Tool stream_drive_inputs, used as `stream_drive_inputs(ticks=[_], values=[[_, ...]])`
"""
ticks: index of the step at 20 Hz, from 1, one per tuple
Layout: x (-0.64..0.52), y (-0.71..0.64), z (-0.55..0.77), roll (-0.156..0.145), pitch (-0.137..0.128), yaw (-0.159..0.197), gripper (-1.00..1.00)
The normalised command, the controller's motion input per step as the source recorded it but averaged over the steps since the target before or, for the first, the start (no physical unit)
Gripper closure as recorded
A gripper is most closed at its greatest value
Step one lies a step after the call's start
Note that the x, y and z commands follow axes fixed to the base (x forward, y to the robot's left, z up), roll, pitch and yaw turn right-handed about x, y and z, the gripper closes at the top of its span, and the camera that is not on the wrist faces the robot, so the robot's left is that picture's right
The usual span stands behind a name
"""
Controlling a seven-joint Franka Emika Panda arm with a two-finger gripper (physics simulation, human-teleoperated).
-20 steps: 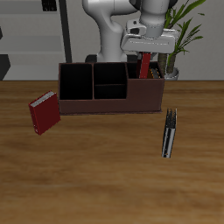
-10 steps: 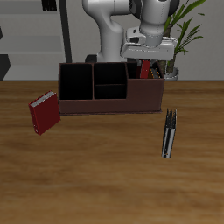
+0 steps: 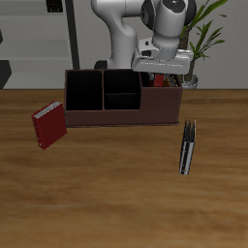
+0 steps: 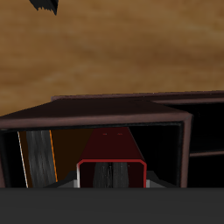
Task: Place the orange book into the back desk caddy's right compartment and place the left red book into the back desk caddy's right compartment
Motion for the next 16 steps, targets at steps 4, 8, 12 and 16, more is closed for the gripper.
stream_drive_inputs(ticks=[4, 8, 12, 16], values=[[0.12, -0.02, -0.14, 0.006, 0.065, -0.032, 1.0], [-0.01, -0.02, -0.06, 0.08, 0.072, -0.029, -1.0], [0.03, -0.06, 0.11, -0.007, -0.015, -0.005, -1.0], [0.07, -0.05, -0.02, -0.008, 0.018, 0.016, -1.0]])
